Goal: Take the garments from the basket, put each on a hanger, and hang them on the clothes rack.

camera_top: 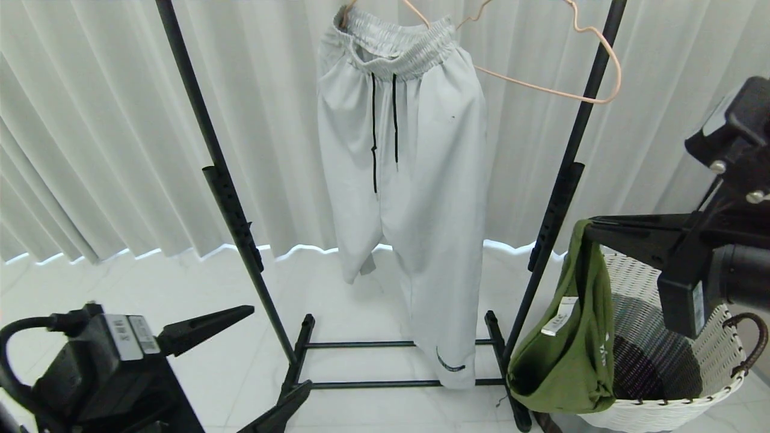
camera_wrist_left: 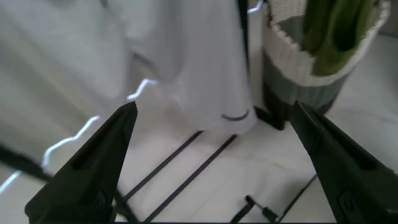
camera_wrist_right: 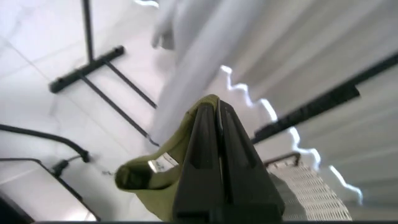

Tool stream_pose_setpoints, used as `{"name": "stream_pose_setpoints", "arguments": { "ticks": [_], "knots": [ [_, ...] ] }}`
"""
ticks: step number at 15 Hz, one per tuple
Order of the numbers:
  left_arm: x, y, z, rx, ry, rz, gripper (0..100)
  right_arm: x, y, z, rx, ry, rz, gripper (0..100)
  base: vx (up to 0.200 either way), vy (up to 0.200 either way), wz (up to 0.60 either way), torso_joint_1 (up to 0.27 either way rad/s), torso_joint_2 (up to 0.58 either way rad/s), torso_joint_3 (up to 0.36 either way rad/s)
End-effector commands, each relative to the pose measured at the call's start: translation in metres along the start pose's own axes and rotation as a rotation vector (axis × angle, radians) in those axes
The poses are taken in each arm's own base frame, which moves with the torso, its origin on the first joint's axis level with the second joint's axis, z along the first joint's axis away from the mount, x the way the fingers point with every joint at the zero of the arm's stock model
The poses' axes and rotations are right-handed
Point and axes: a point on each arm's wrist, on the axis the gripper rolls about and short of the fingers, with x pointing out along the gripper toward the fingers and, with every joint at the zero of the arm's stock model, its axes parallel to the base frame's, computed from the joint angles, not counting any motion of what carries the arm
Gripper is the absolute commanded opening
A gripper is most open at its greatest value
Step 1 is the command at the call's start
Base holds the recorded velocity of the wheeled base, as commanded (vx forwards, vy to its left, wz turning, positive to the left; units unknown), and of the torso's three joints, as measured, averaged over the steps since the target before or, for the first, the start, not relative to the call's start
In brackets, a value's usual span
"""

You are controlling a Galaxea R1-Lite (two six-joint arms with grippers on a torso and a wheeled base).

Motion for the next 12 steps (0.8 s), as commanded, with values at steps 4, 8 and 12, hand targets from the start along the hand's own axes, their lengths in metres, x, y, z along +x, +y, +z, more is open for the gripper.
{"name": "stream_pose_setpoints", "arguments": {
  "ticks": [4, 8, 12],
  "knots": [
    [0.079, -0.026, 0.025, -0.025, 0.008, -0.197, 100, -0.002, 0.018, 0.013, 0.014, -0.051, 0.091, 0, 0.000, 0.000, 0.00, 0.000, 0.00, 0.000],
    [0.116, -0.069, 0.026, -0.130, 0.069, -0.317, 100, -0.010, 0.031, 0.017, 0.019, -0.079, 0.162, 0, 0.000, 0.000, 0.00, 0.000, 0.00, 0.000],
    [0.155, -0.088, 0.019, -0.188, 0.127, -0.294, 100, -0.011, 0.034, 0.017, 0.014, -0.085, 0.181, 0, 0.000, 0.000, 0.00, 0.000, 0.00, 0.000]
  ]
}}
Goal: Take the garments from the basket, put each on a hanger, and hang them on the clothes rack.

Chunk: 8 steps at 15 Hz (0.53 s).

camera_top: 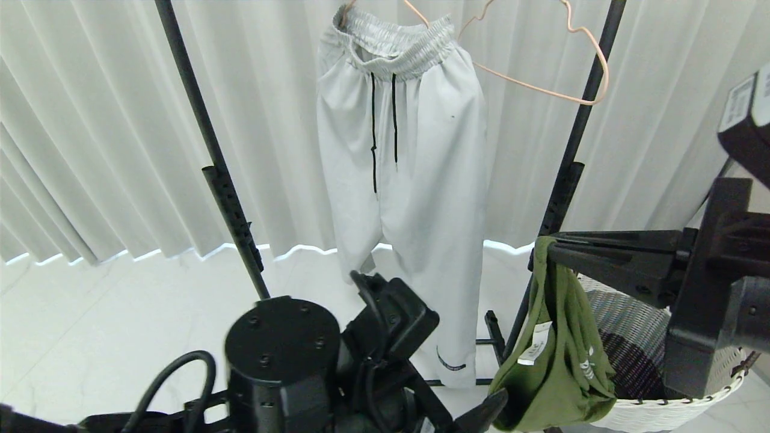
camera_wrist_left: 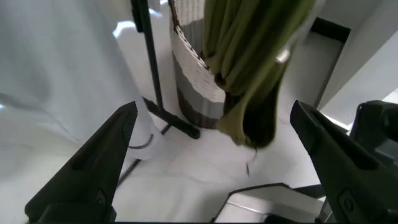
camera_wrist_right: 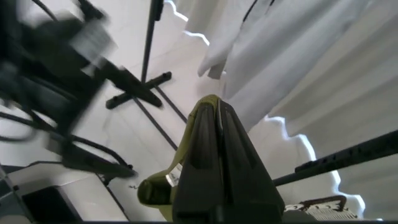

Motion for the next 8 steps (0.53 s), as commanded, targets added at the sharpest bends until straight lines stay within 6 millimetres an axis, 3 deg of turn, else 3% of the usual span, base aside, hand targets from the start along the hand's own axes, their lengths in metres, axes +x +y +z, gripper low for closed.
{"name": "stream_pose_setpoints", "arguments": {
  "ticks": [1, 3, 8],
  "knots": [
    [0.038, -0.003, -0.017, -0.007, 0.071, -0.008, 100, -0.001, 0.002, 0.000, -0.003, -0.003, 0.012, 0, 0.000, 0.000, 0.00, 0.000, 0.00, 0.000],
    [0.052, -0.003, -0.017, -0.007, 0.068, -0.006, 100, -0.002, 0.006, 0.001, -0.006, -0.009, 0.030, 0, 0.000, 0.000, 0.00, 0.000, 0.00, 0.000],
    [0.065, 0.000, -0.044, -0.009, 0.160, 0.055, 100, -0.005, 0.007, 0.002, 0.007, -0.018, 0.039, 0, 0.000, 0.000, 0.00, 0.000, 0.00, 0.000]
  ]
}}
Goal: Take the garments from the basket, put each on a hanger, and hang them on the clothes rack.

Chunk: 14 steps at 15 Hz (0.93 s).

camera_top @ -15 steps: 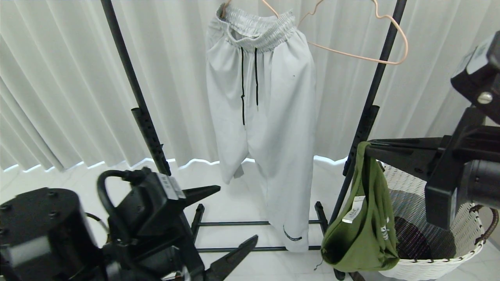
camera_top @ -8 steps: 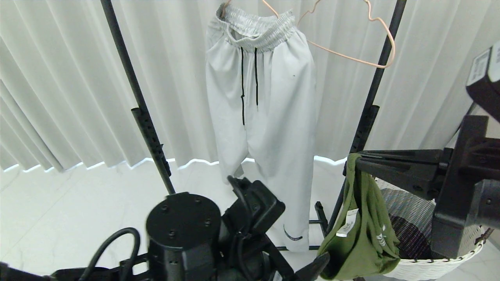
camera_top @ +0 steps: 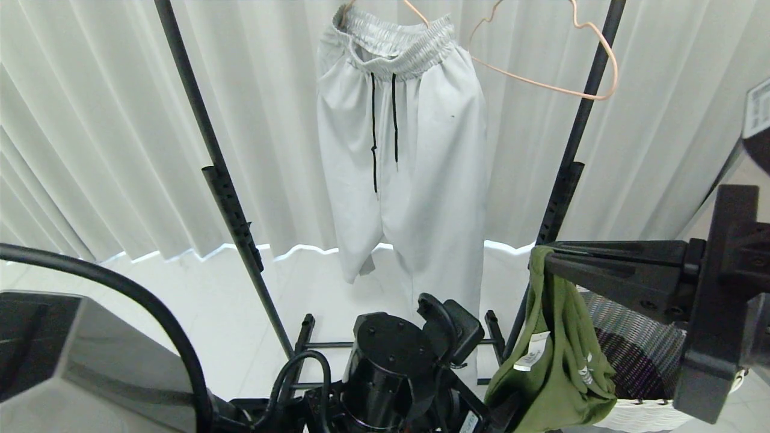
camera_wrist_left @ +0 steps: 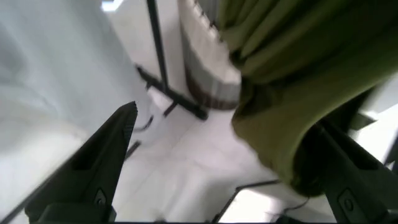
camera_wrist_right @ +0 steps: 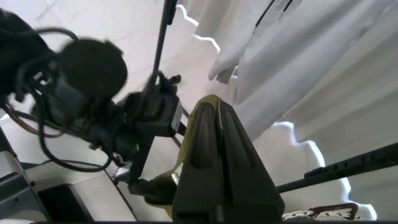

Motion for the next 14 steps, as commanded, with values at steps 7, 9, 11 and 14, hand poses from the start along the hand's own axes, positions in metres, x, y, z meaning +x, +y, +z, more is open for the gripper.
{"name": "stream_pose_setpoints", "arguments": {
  "ticks": [7, 9, 11, 14],
  "knots": [
    [-0.014, -0.003, -0.017, 0.099, 0.005, 0.116, 0, -0.008, -0.006, -0.007, 0.014, 0.006, -0.020, 0, 0.000, 0.000, 0.00, 0.000, 0.00, 0.000],
    [-0.046, 0.004, 0.006, 0.094, -0.024, 0.151, 0, -0.005, -0.013, -0.012, 0.043, 0.025, -0.065, 0, 0.000, 0.000, 0.00, 0.000, 0.00, 0.000],
    [-0.103, 0.026, 0.047, 0.064, -0.036, 0.220, 0, 0.004, -0.018, -0.007, 0.070, -0.021, -0.110, 0, 0.000, 0.000, 0.00, 0.000, 0.00, 0.000],
    [-0.176, 0.047, 0.093, 0.010, -0.073, 0.326, 0, 0.018, -0.017, 0.003, 0.092, -0.087, -0.126, 0, 0.000, 0.000, 0.00, 0.000, 0.00, 0.000]
  ]
}}
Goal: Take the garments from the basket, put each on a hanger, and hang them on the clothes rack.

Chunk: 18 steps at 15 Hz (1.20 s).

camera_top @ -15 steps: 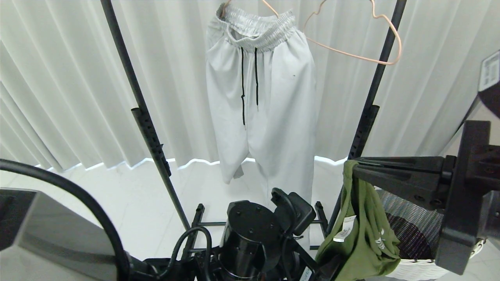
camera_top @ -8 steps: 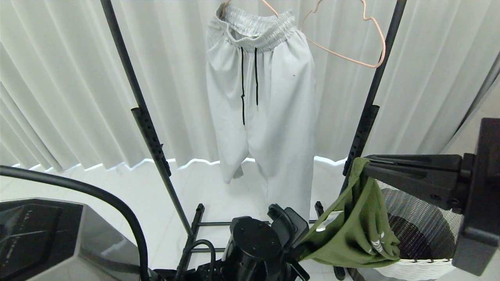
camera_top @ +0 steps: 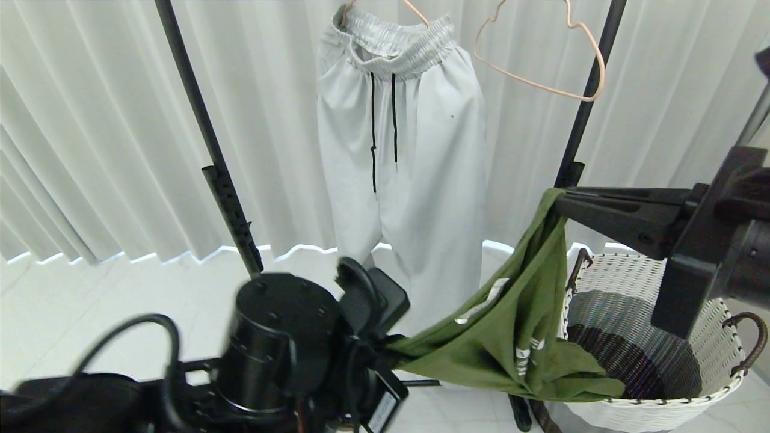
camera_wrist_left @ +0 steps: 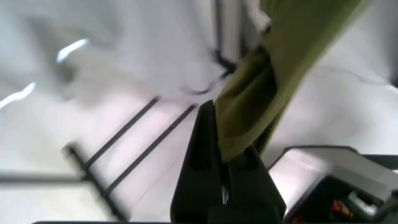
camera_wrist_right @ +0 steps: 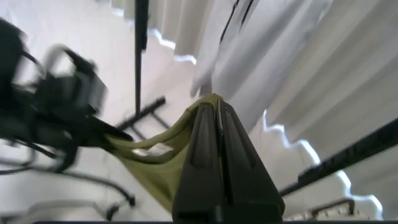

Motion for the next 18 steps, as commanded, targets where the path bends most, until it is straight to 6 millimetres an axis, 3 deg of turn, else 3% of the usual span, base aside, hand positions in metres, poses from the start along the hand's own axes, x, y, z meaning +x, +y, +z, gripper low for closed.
{"name": "stream_pose_setpoints", "arguments": {
  "ticks": [1, 3, 5, 8, 11, 15, 18],
  "knots": [
    [-0.115, 0.059, 0.058, -0.113, -0.196, 0.196, 0, 0.015, 0.004, 0.003, 0.005, -0.017, -0.009, 0, 0.000, 0.000, 0.00, 0.000, 0.00, 0.000],
    [-0.145, 0.076, 0.080, -0.143, -0.235, 0.318, 0, 0.022, -0.006, 0.013, 0.025, -0.057, -0.064, 0, 0.000, 0.000, 0.00, 0.000, 0.00, 0.000],
    [-0.162, 0.083, 0.103, -0.156, -0.308, 0.373, 0, 0.021, -0.019, 0.025, 0.043, -0.099, -0.114, 0, 0.000, 0.000, 0.00, 0.000, 0.00, 0.000],
    [-0.182, 0.084, 0.137, -0.051, -0.423, 0.378, 0, 0.020, -0.035, 0.053, 0.007, -0.177, -0.176, 0, 0.000, 0.000, 0.00, 0.000, 0.00, 0.000],
    [-0.183, 0.077, 0.161, -0.002, -0.485, 0.343, 0, 0.023, -0.038, 0.074, -0.044, -0.213, -0.191, 0, 0.000, 0.000, 0.00, 0.000, 0.00, 0.000],
    [-0.182, 0.066, 0.163, 0.045, -0.476, 0.341, 0, 0.010, -0.044, 0.083, -0.058, -0.238, -0.209, 0, 0.000, 0.000, 0.00, 0.000, 0.00, 0.000],
    [-0.184, 0.066, 0.166, 0.085, -0.485, 0.351, 0, -0.018, -0.051, 0.083, -0.082, -0.190, -0.200, 0, 0.000, 0.000, 0.00, 0.000, 0.00, 0.000]
  ]
}}
